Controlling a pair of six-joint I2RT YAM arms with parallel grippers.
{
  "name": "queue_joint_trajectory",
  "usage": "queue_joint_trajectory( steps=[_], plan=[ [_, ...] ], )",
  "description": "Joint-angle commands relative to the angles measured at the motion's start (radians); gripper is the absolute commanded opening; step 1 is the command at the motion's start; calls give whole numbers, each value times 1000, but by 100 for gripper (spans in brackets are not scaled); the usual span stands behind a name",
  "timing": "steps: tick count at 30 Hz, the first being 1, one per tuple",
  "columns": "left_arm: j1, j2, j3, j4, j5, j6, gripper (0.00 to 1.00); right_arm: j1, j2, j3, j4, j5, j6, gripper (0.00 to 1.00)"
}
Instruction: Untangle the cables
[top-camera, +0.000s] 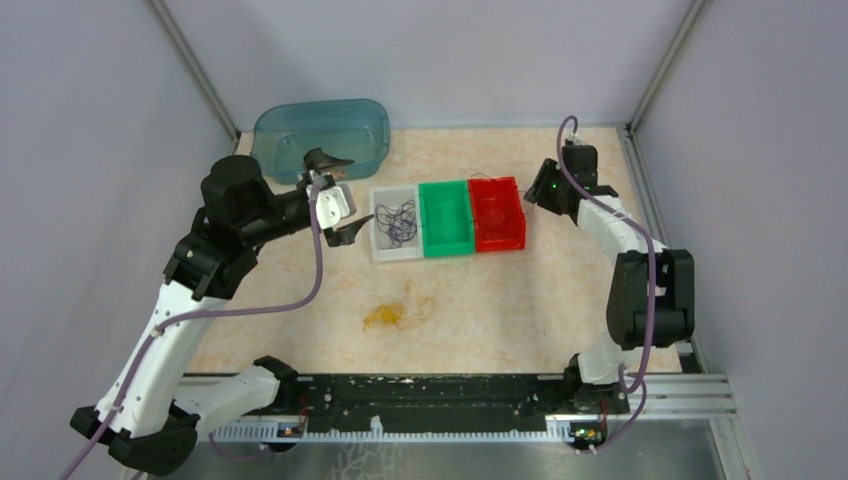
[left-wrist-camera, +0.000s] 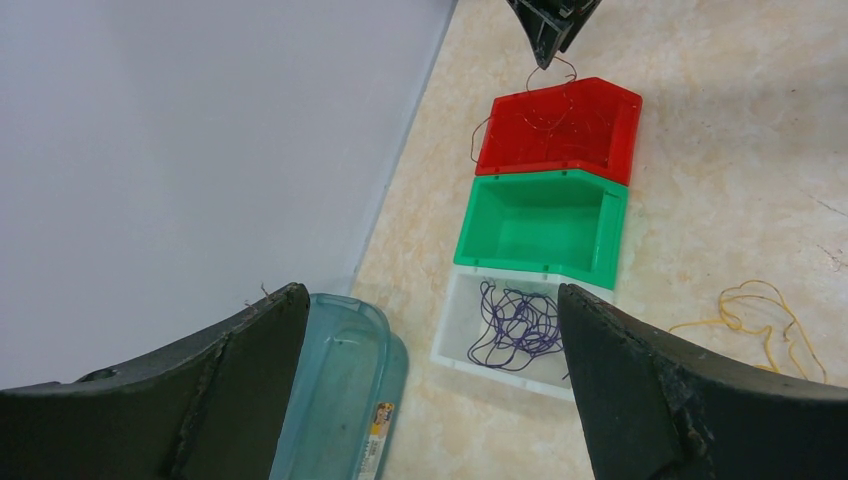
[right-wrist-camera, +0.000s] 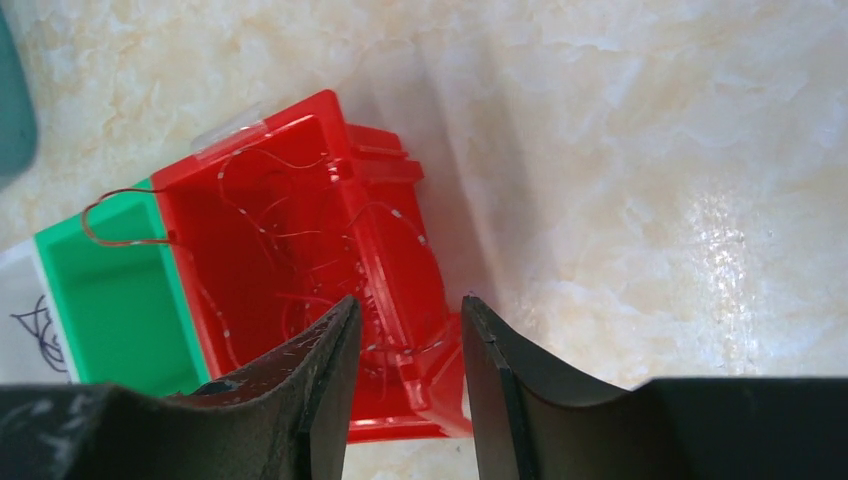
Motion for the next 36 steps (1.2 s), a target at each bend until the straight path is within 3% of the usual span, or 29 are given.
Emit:
queue_joint_trajectory(
  steps=[1, 9, 18, 27, 36],
  plan=[
    [7, -10, 37, -4, 22, 8, 99, -20, 41, -18, 112, -34, -30, 41],
    [7, -9, 46, -8, 20, 10, 99, -20, 43, -95, 255, -48, -44, 30],
    [7, -6, 51, -5, 21, 9, 98, -12, -13, -139, 345, -44, -58, 7],
    [6, -2, 64, -11, 29, 12, 98, 124, -25, -79, 287, 73, -172, 3],
    [6, -2, 63, -11, 29, 14, 99, 240, 76, 12, 174, 199, -230, 2]
  ],
)
